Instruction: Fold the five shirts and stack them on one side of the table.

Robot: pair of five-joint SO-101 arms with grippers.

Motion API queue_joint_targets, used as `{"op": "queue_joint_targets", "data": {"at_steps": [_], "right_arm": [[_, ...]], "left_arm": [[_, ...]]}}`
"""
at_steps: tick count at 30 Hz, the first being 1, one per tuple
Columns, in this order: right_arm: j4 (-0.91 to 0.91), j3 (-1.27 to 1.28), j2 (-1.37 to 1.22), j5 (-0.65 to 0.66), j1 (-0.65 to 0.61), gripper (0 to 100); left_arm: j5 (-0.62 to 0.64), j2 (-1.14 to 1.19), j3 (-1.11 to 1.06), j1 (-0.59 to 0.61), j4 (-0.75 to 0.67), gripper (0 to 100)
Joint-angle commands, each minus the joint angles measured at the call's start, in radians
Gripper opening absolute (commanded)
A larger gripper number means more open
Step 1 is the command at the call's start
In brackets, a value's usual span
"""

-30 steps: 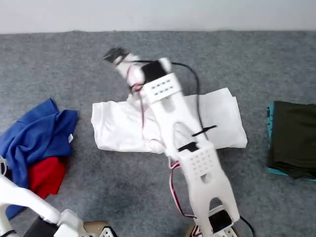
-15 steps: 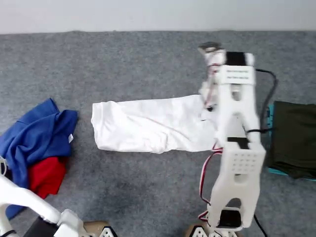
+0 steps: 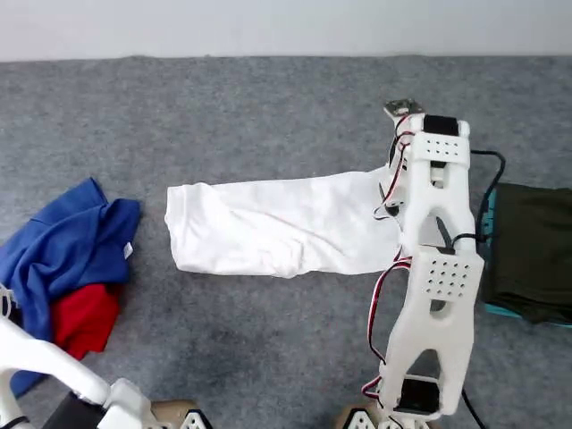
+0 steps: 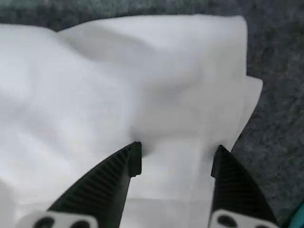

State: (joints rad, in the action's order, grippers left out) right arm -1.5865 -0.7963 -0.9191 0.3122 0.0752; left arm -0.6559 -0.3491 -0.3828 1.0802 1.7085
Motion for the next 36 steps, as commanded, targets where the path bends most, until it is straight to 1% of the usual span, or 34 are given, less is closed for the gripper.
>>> {"op": "queue_joint_targets", "data": {"at_steps": [1,3,5,6,8,9,11,14,16,18,21,29,36], "right_arm": [[-0.001,-0.009,-0.004,0.006,0.008,22.6],[-0.021,-0.009,-0.007,0.066,-0.002,14.7],[-0.05,-0.009,-0.004,0.155,-0.013,3.4],[-0.058,-0.009,-0.002,0.164,-0.016,0.1],[-0.068,-0.012,0.001,0.173,-0.013,2.2],[-0.077,-0.026,0.001,0.186,-0.012,0.9],[-0.116,-0.06,0.002,0.213,-0.012,1.3],[-0.202,-0.176,0.002,0.235,-0.022,1.1],[-0.213,-0.233,0.007,0.236,-0.031,1.1],[-0.213,-0.245,0.044,0.239,-0.041,1.1],[-0.213,-0.21,0.127,0.241,-0.09,1.0],[-0.211,0.011,0.374,0.256,-0.315,1.0],[-0.194,0.017,0.414,0.255,-0.544,1.0]], "left_arm": [[-0.009,-0.028,0.007,-0.005,-0.008,2],[-0.009,-0.028,0.005,-0.005,-0.008,2],[-0.009,-0.028,0.005,-0.005,-0.008,2],[-0.009,-0.028,0.008,-0.005,-0.008,2],[-0.009,-0.032,0.008,-0.005,-0.008,2],[-0.009,-0.032,0.008,-0.005,-0.008,2],[-0.009,-0.032,0.008,-0.005,-0.008,2],[-0.009,-0.032,0.007,-0.005,-0.008,2],[-0.009,-0.034,0.007,-0.005,-0.008,2],[-0.009,-0.034,0.007,-0.005,-0.008,2],[-0.009,-0.029,0.005,-0.005,-0.014,2],[-0.009,-0.028,0.005,0.002,-0.029,2],[-0.005,-0.028,0.002,-0.002,-0.057,2]]}}
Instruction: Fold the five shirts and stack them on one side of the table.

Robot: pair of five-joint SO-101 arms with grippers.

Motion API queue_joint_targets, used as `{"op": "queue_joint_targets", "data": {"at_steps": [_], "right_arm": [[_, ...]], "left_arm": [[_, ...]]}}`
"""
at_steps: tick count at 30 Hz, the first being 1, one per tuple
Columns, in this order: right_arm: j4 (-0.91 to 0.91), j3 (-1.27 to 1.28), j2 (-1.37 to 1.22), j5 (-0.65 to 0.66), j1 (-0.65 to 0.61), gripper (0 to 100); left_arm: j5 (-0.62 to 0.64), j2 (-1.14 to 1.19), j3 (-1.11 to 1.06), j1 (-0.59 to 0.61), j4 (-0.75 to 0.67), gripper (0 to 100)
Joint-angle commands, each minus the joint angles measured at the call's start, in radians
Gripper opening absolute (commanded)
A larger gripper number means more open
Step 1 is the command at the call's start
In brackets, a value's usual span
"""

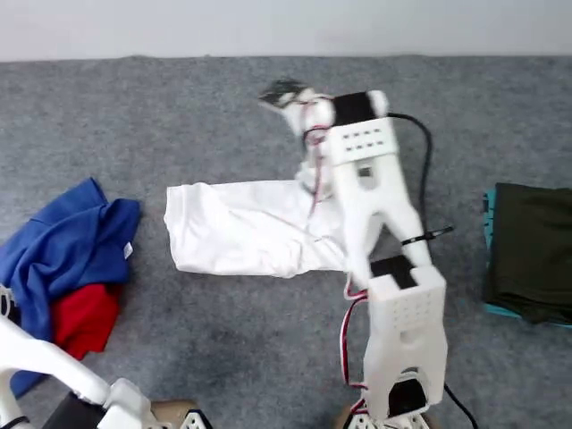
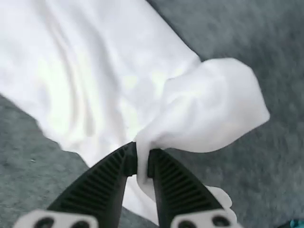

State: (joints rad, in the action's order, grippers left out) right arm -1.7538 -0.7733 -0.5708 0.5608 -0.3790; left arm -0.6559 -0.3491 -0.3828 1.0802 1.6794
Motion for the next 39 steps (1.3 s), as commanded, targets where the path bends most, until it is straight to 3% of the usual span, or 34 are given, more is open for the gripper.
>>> {"op": "queue_joint_targets", "data": {"at_steps": [1,15,23,32,37,39], "right_arm": [[-0.015,-0.006,0.064,0.003,-0.114,1.0],[0.237,-0.005,0.038,-0.057,-0.309,1.1],[0.278,-0.006,-0.031,-0.057,-0.367,2.0],[0.337,-0.006,-0.048,-0.057,-0.443,20.3],[0.3,-0.087,-0.038,-0.057,-0.441,20.4],[0.225,-0.155,-0.042,-0.055,-0.409,15.6]], "left_arm": [[-0.005,-0.028,0.002,-0.002,-0.028,2],[-0.006,-0.034,-0.062,0.002,-0.034,2],[-0.006,-0.035,-0.104,0.003,-0.06,2],[-0.008,-0.035,-0.101,0.003,-0.06,2],[-0.009,-0.035,-0.099,0.003,-0.061,2],[-0.009,-0.035,-0.099,0.003,-0.061,2]]}}
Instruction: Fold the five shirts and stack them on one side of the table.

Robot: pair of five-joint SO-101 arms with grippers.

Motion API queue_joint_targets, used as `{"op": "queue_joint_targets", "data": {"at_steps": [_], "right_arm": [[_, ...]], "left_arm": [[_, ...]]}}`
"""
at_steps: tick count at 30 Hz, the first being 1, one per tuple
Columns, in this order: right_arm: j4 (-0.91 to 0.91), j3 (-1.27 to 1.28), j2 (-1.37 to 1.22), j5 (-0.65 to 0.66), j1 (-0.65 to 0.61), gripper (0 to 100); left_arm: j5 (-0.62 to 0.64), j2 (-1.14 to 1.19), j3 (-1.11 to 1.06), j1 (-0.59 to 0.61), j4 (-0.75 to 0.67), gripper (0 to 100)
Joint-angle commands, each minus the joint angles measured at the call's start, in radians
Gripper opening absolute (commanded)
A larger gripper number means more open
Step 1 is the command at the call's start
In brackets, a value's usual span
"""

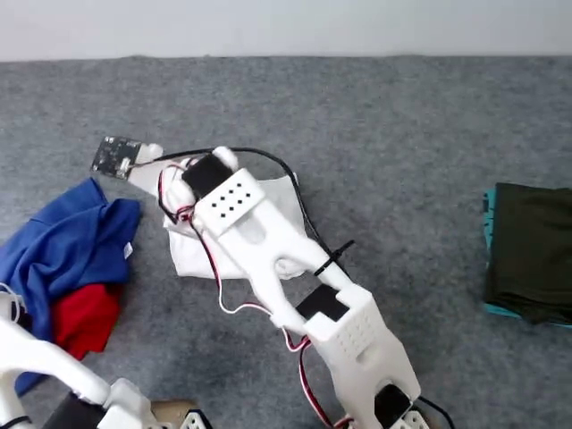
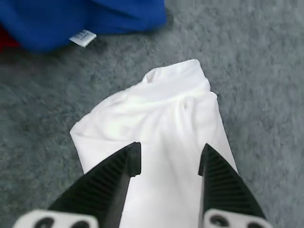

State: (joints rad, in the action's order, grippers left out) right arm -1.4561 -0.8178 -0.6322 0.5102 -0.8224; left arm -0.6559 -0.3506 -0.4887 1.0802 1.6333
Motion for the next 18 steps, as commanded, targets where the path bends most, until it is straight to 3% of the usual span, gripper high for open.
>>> {"op": "queue_joint_targets", "data": {"at_steps": [1,4,13,18], "right_arm": [[-0.113,-0.135,0.015,-0.002,0.056,11.5],[-0.229,-0.183,-0.007,0.0,0.136,0.6],[-0.334,-0.189,-0.102,0.018,0.414,0.9],[-0.334,-0.19,-0.186,0.06,0.418,0.9]], "left_arm": [[-0.009,-0.034,0.007,0.003,-0.015,2],[-0.009,-0.034,0.007,0.0,-0.017,2],[-0.009,-0.034,0.007,-0.003,-0.017,2],[-0.009,-0.034,0.007,-0.003,-0.017,2]]}}
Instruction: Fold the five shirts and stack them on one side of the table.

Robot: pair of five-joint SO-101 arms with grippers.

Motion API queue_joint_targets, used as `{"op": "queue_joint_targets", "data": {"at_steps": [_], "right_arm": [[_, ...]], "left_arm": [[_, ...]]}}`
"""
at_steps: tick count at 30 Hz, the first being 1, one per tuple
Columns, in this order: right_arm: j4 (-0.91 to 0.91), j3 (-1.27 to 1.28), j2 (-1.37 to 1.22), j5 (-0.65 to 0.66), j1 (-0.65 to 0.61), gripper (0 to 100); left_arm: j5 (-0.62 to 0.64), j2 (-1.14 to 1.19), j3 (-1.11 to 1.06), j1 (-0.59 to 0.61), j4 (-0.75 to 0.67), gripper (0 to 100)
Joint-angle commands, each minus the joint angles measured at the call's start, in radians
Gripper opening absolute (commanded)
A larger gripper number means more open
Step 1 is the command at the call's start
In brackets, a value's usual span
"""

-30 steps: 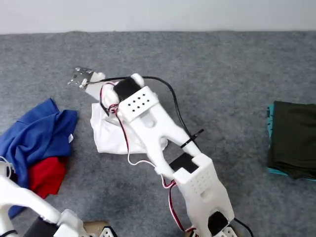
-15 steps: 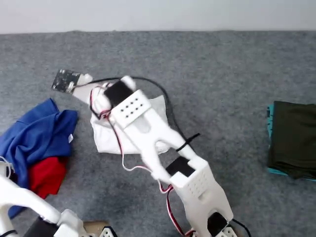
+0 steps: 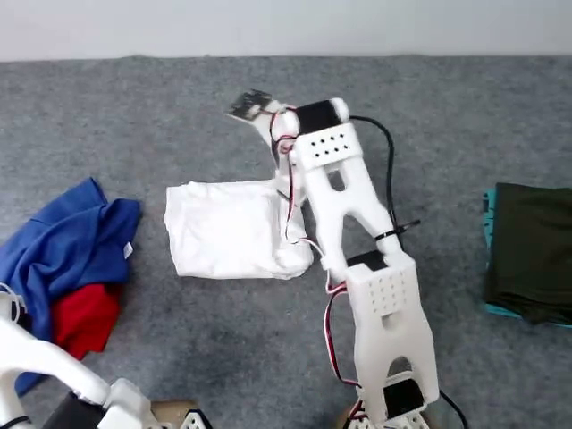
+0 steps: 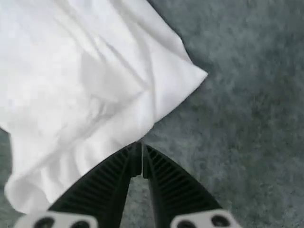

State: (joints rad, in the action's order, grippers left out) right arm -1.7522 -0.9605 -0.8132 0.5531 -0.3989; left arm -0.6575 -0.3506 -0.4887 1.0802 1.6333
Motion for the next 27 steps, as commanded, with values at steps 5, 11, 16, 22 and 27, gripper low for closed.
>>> {"op": "queue_joint_targets", "data": {"at_steps": [5,11,16,22,27], "right_arm": [[-0.038,-0.046,-0.044,0.017,-0.163,0.9],[-0.038,-0.086,-0.035,0.015,-0.4,0.9],[-0.041,-0.192,0.038,0.017,-0.433,0.9],[-0.039,-0.203,0.11,0.021,-0.275,1.0],[-0.038,-0.203,0.022,0.021,-0.188,1.0]], "left_arm": [[-0.008,-0.034,0.007,-0.003,-0.017,2],[-0.008,-0.034,0.007,-0.003,-0.017,2],[-0.008,-0.034,0.007,-0.003,-0.017,2],[-0.008,-0.034,0.007,-0.003,-0.017,2],[-0.006,-0.034,0.005,-0.003,-0.017,2]]}}
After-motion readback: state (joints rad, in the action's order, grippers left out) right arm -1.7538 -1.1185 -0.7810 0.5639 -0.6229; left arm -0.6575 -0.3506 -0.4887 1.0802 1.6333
